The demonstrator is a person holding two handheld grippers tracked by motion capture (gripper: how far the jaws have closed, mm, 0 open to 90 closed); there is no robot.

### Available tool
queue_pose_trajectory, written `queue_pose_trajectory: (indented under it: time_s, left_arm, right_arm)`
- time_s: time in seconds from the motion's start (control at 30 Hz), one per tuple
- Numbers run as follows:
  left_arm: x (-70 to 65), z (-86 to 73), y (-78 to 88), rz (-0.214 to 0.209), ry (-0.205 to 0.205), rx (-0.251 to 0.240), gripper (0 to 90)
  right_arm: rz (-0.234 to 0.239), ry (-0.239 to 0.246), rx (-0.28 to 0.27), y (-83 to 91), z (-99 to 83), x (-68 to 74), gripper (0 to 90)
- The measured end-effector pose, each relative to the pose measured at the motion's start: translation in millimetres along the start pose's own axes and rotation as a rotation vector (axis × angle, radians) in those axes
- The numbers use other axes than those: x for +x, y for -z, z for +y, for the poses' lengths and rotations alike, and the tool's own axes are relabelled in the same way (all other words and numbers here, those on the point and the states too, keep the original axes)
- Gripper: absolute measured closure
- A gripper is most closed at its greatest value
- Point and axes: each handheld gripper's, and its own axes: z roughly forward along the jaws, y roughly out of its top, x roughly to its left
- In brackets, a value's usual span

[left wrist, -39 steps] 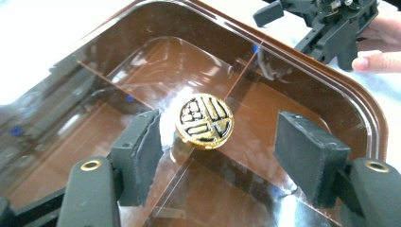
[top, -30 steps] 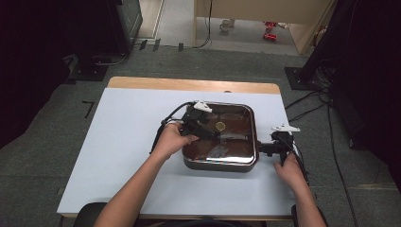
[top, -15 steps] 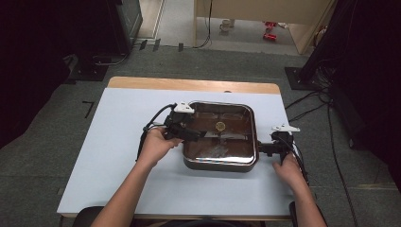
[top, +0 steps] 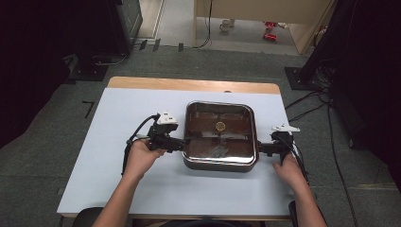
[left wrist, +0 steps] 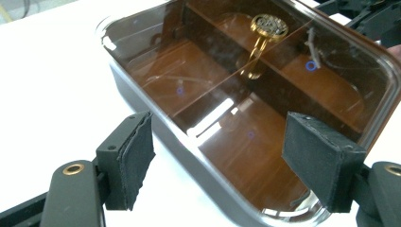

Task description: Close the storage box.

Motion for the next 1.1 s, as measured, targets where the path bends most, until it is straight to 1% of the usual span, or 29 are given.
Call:
queue_pose_trajectory:
  time_s: [0.03, 0.1, 0.13, 0.17, 0.27, 0.33, 0.43, 0.47, 0.53, 0.57, 0.63, 0.67, 0.7, 0.77, 0.83, 0.93, 0.97, 1.03, 1.1]
  left_arm:
    - [0.7, -2.2, 1.3, 0.009, -0.001, -0.001, 25.5]
    - [2.9, -9.0, 4.3, 0.028, 0.011, -0.008, 25.5]
    - [5.3, -16.9, 6.3, 0.048, 0.015, -0.016, 25.5]
    - [6.0, -19.9, 6.8, 0.056, 0.014, -0.017, 23.4]
    - [7.8, -31.9, 8.8, 0.072, 0.015, -0.018, 22.9]
    - [8.5, -40.8, 9.5, 0.093, 0.01, -0.02, 21.5]
    - [9.1, -50.7, 9.0, 0.112, 0.019, -0.019, 20.4]
    - [9.3, -54.2, 8.7, 0.117, 0.017, -0.016, 20.2]
    - [9.1, -63.2, 7.3, 0.142, -0.004, -0.022, 19.7]
    - [9.2, -65.8, 7.0, 0.147, -0.01, -0.015, 19.7]
    - [9.0, -72.7, 4.6, 0.149, -0.003, -0.008, 19.7]
    - [9.0, -72.7, 4.6, 0.149, -0.003, -0.008, 19.8]
    - [8.7, -79.0, 2.0, 0.149, 0.003, -0.007, 19.8]
    - [8.8, -83.6, -0.7, 0.143, 0.014, -0.006, 19.8]
    - [8.5, -87.7, -2.8, 0.149, 0.002, 0.0, 19.8]
    - [8.8, -93.3, -4.3, 0.158, -0.04, 0.016, 20.1]
    - [9.3, -95.2, -5.1, 0.154, -0.041, 0.023, 20.2]
    - [10.7, -98.3, -8.3, 0.143, -0.03, 0.051, 20.2]
    - [11.4, -100.2, -11.6, 0.144, -0.029, 0.073, 20.3]
  right_arm:
    - [0.0, 0.0, 0.0, 0.0, 0.0, 0.0, 2.5]
    - [0.0, 0.0, 0.0, 0.0, 0.0, 0.1, 2.5]
    - [0.0, 0.0, 0.0, 0.0, 0.0, 0.1, 2.5]
    - [0.0, 0.0, 0.0, 0.0, 0.0, 0.1, 2.5]
    - [0.0, 0.0, 0.0, 0.0, 0.0, 0.1, 2.5]
    - [0.0, 0.0, 0.0, 0.0, 0.0, 0.1, 2.5]
    - [0.0, 0.0, 0.0, 0.0, 0.0, 0.1, 2.5]
    - [0.0, 0.0, 0.0, 0.0, 0.0, 0.1, 2.5]
    - [0.0, 0.0, 0.0, 0.0, 0.0, 0.0, 2.5]
    - [0.0, -0.003, -0.001, -0.1, 0.0, 0.1, 2.5]
    - [0.001, -0.001, -0.001, -0.1, 0.0, -0.1, 2.5]
    - [0.001, -0.002, -0.001, -0.1, 0.0, 0.0, 2.5]
    - [0.001, -0.002, -0.001, -0.1, 0.0, 0.0, 2.5]
    - [0.001, -0.002, -0.001, -0.2, 0.1, -0.1, 2.5]
    - [0.001, -0.002, -0.001, -0.2, 0.1, -0.1, 2.5]
    - [0.002, -0.002, -0.001, -0.2, 0.1, -0.2, 2.5]
    - [0.002, -0.002, 0.0, -0.3, 0.2, -0.2, 2.5]
    - [0.002, -0.003, 0.0, -0.3, 0.2, -0.2, 2.4]
    - [0.002, -0.003, 0.0, -0.4, 0.3, -0.3, 2.4]
